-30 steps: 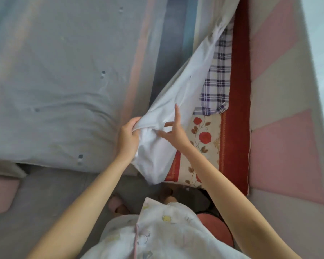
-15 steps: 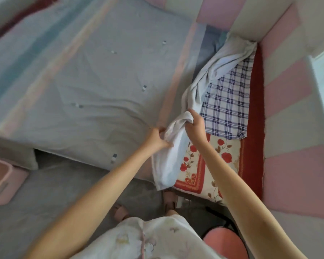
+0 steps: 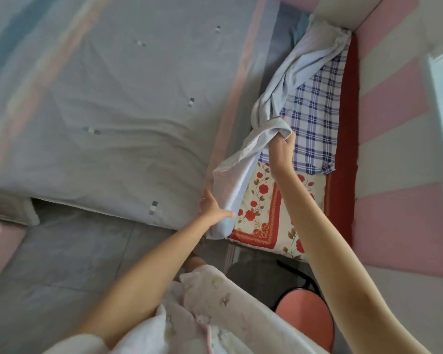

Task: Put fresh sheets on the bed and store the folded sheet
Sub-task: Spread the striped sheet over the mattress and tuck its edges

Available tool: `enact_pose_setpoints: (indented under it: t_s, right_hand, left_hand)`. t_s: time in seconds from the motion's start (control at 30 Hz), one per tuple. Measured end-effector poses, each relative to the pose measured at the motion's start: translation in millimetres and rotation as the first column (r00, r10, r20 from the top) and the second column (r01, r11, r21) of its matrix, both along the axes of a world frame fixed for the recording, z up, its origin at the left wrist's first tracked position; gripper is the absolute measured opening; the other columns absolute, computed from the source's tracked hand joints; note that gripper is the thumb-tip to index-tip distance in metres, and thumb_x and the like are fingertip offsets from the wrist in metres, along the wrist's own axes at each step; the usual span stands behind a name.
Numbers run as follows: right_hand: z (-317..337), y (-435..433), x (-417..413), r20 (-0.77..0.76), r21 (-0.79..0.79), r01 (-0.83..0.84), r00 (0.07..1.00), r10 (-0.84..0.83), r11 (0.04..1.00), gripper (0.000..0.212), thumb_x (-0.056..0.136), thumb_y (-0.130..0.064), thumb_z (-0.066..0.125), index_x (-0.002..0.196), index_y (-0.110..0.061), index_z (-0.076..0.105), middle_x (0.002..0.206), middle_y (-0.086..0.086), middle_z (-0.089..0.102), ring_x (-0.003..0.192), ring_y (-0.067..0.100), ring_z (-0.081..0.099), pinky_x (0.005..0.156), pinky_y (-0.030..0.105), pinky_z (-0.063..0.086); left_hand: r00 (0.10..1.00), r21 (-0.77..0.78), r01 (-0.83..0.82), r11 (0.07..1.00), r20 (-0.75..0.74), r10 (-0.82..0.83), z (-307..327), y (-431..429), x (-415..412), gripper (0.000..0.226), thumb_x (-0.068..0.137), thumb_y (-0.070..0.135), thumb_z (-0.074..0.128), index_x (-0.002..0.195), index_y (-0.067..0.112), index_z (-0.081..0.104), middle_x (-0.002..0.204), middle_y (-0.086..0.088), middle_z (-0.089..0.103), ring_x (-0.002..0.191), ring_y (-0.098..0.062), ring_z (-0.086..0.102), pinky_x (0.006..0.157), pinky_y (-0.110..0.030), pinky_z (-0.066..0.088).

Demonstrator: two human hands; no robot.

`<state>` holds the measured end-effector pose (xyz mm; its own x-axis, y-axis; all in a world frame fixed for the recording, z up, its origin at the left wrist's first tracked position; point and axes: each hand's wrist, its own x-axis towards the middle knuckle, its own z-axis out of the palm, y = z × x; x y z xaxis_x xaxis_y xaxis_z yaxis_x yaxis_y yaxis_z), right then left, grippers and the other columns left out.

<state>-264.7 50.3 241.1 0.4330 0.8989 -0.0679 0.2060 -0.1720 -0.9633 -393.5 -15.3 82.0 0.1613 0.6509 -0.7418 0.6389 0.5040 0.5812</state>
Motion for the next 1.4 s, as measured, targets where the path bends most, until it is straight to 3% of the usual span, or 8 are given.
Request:
enact_pose_setpoints:
  t_s: [0.13, 0.27, 0.4, 0.57, 0.8, 1.03, 1.27, 1.4]
  right_hand:
    - [-15.6, -12.8, 8.5, -0.087, 0.016, 0.138, 0.987, -0.136, 0.99, 0.029, 0.076, 0.006, 0.032, 0.057, -0.016, 0.035, 0.045, -0.02, 0.04, 0.045, -0.005, 0.032, 0.048, 0.01, 0.029]
    - [-27.0, -28.0, 25.7, -0.146, 0.015, 0.325, 0.936, -0.32, 0.946, 0.015, 0.064, -0.006, 0.031, 0.054, -0.018, 0.031, 0.043, -0.019, 0.034, 0.044, -0.001, 0.028, 0.047, 0.015, 0.026]
    - [-27.9, -46.9, 42.9, -0.134, -0.043, 0.444, 0.885, -0.446, 0.895, 0.01, 0.063, -0.01, 0.029, 0.057, -0.018, 0.03, 0.047, -0.013, 0.034, 0.046, 0.002, 0.028, 0.049, 0.019, 0.025]
    - [-24.8, -69.2, 52.1, -0.108, 0.047, 0.515, 0.854, -0.508, 0.856, 0.011, 0.065, -0.009, 0.028, 0.059, -0.018, 0.033, 0.057, -0.002, 0.03, 0.052, 0.006, 0.028, 0.051, 0.022, 0.025]
    - [-55.7, -105.7, 66.2, 0.336, -0.211, 0.019, 0.94, 0.054, 0.977, 0.015, 0.079, -0.013, 0.04, 0.088, -0.009, 0.05, 0.063, -0.002, 0.051, 0.057, 0.017, 0.05, 0.06, 0.023, 0.037]
    - [-124.4, -152.5, 64.5, 0.481, -0.844, -0.143, 0.228, 0.847, 0.518, 0.116, 0.069, -0.059, 0.07, 0.151, -0.024, -0.005, 0.101, 0.001, 0.065, 0.097, 0.023, 0.062, 0.095, 0.033, 0.031]
    - [-131.0, -151.4, 70.5, 0.585, -0.761, -0.1, 0.323, 0.744, 0.642, 0.017, 0.079, -0.017, 0.059, 0.095, -0.017, 0.061, 0.092, 0.002, 0.069, 0.092, 0.023, 0.062, 0.092, 0.031, 0.03]
    - [-118.2, -140.2, 70.8, 0.535, -0.809, -0.083, 0.305, 0.788, 0.581, 0.007, 0.077, -0.018, 0.057, 0.074, -0.017, 0.051, 0.079, 0.001, 0.064, 0.074, 0.021, 0.057, 0.09, 0.031, 0.033]
  left_hand:
    - [0.961, -0.058, 0.216, 0.975, -0.163, -0.223, -25.7, 20.6, 2.0, 0.103, 0.075, 0.046, 0.074, 0.15, 0.018, 0.009, 0.155, -0.013, 0.014, 0.142, -0.03, 0.018, 0.114, -0.038, 0.025]
    - [0.953, -0.028, 0.249, 0.968, 0.183, -0.24, -31.1, 13.1, 35.3, 0.052, 0.087, 0.019, 0.065, 0.132, 0.008, 0.042, 0.127, -0.01, 0.051, 0.118, -0.028, 0.05, 0.092, -0.031, 0.044]
    - [0.989, -0.084, 0.121, 0.989, 0.099, -0.113, -48.8, 3.6, 63.8, 0.08, 0.067, 0.028, 0.083, 0.128, 0.012, 0.034, 0.124, -0.007, 0.05, 0.097, -0.018, 0.055, 0.058, -0.013, 0.042]
    - [0.939, -0.111, 0.343, 0.933, 0.055, -0.339, -70.0, -14.9, 78.3, 0.065, 0.078, 0.021, 0.076, 0.132, 0.005, 0.043, 0.124, -0.007, 0.053, 0.114, -0.023, 0.053, 0.08, -0.025, 0.043]
    - [0.935, -0.085, 0.34, 0.937, -0.074, -0.346, -61.7, -22.7, 76.6, 0.035, 0.099, 0.016, 0.04, 0.131, 0.003, 0.046, 0.132, -0.018, 0.051, 0.119, -0.033, 0.051, 0.094, -0.034, 0.041]
    - [0.918, -0.39, 0.044, 0.92, 0.38, 0.117, -4.6, -50.2, 84.2, 0.025, 0.1, 0.019, 0.037, 0.094, 0.009, 0.06, 0.074, -0.008, 0.06, 0.063, -0.02, 0.061, 0.054, -0.026, 0.044]
    - [0.837, -0.214, 0.098, 0.972, 0.546, 0.036, -12.5, -57.6, 73.2, 0.017, 0.085, 0.028, 0.053, 0.078, 0.013, 0.051, 0.065, 0.007, 0.058, 0.057, -0.004, 0.056, 0.053, -0.02, 0.044]
    - [0.843, 0.085, 0.533, 0.842, -0.133, -0.521, -53.8, -66.7, 43.2, 0.102, 0.058, 0.06, 0.077, 0.135, 0.015, 0.028, 0.139, -0.008, 0.034, 0.131, -0.027, 0.033, 0.104, -0.044, 0.036]
